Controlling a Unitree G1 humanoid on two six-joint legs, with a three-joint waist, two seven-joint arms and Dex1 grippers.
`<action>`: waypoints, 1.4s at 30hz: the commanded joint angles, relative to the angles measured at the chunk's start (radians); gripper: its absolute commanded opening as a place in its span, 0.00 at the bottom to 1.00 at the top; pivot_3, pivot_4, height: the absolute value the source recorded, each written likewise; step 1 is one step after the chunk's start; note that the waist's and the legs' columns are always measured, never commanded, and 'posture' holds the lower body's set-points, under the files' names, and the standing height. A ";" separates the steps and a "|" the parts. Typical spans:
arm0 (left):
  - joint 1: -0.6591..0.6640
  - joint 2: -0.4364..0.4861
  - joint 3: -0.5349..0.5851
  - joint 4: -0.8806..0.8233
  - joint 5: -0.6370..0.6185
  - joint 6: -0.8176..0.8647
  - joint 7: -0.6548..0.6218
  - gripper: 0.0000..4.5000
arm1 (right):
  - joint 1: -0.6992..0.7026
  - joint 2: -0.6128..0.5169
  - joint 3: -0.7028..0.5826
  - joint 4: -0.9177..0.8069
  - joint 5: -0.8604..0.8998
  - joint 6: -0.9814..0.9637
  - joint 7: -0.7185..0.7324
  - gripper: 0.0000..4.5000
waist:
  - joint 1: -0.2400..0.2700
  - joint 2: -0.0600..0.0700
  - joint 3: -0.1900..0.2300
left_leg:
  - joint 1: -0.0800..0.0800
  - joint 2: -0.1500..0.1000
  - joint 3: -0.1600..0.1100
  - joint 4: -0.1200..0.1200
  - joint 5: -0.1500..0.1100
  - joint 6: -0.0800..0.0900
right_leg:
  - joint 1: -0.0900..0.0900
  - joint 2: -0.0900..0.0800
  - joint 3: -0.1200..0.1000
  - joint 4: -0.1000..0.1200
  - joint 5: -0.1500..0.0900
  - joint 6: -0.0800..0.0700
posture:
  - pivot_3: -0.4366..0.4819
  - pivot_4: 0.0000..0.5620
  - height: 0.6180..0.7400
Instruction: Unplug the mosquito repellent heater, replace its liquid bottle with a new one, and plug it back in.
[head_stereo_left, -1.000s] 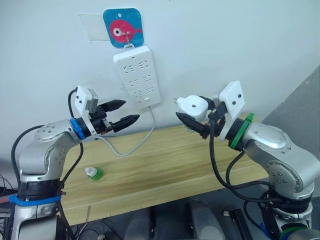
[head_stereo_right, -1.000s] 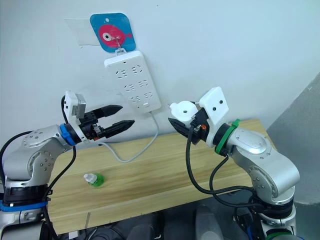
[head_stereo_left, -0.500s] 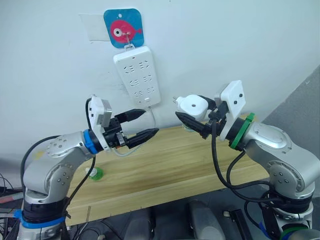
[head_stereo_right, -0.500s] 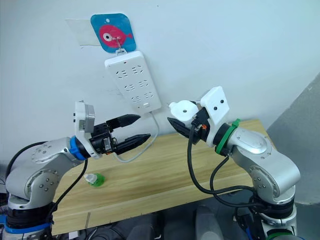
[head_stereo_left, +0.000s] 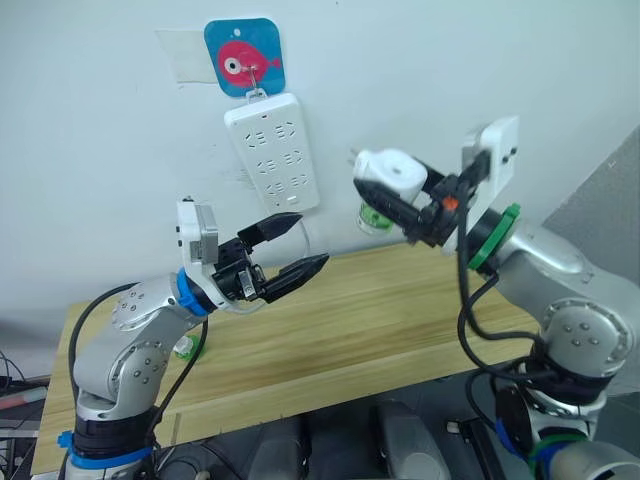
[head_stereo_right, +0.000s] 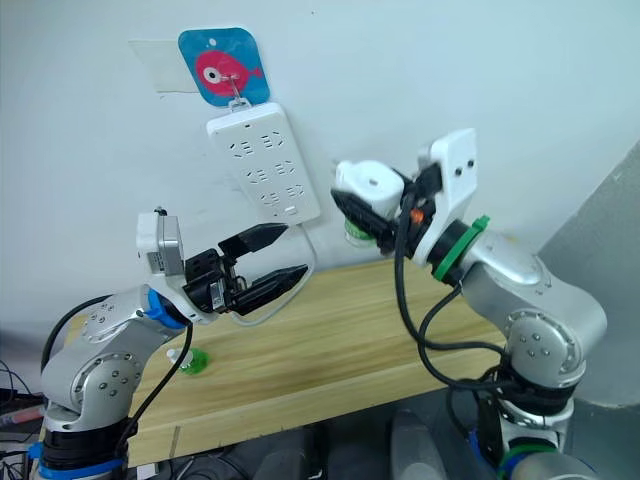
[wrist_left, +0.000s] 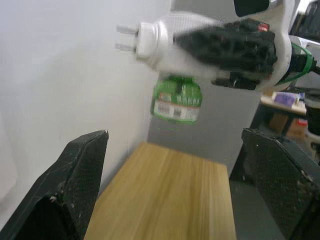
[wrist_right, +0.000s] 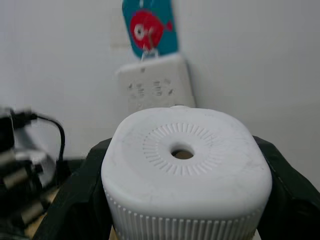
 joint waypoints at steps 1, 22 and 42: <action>-0.021 -0.028 -0.014 -0.001 -0.012 -0.047 -0.001 0.99 | -0.061 0.053 -0.099 0.026 0.150 0.042 -0.131 0.67 | 0.000 0.000 0.000 | 0.000 0.000 0.000 0.000 0.000 0.000 | 0.000 0.000 0.000 0.000 0.000 0.000 | 0.17 0.31 0.95; -0.141 -0.227 -0.119 0.131 0.058 -0.217 0.038 0.99 | -0.086 0.018 0.018 0.185 0.960 -0.380 -0.856 0.67 | -0.047 0.003 0.003 | 0.000 0.000 0.002 0.000 -0.002 0.004 | 0.001 0.000 0.001 -0.001 0.000 0.000 | 0.17 0.47 0.95; -0.212 -0.302 -0.165 0.180 0.080 -0.263 0.067 0.99 | -0.029 -0.089 0.169 0.167 1.010 -0.552 -0.853 0.67 | -0.039 0.006 0.007 | -0.001 0.000 0.002 0.000 -0.003 0.005 | 0.001 0.001 0.002 -0.003 0.000 0.000 | 0.18 0.48 0.95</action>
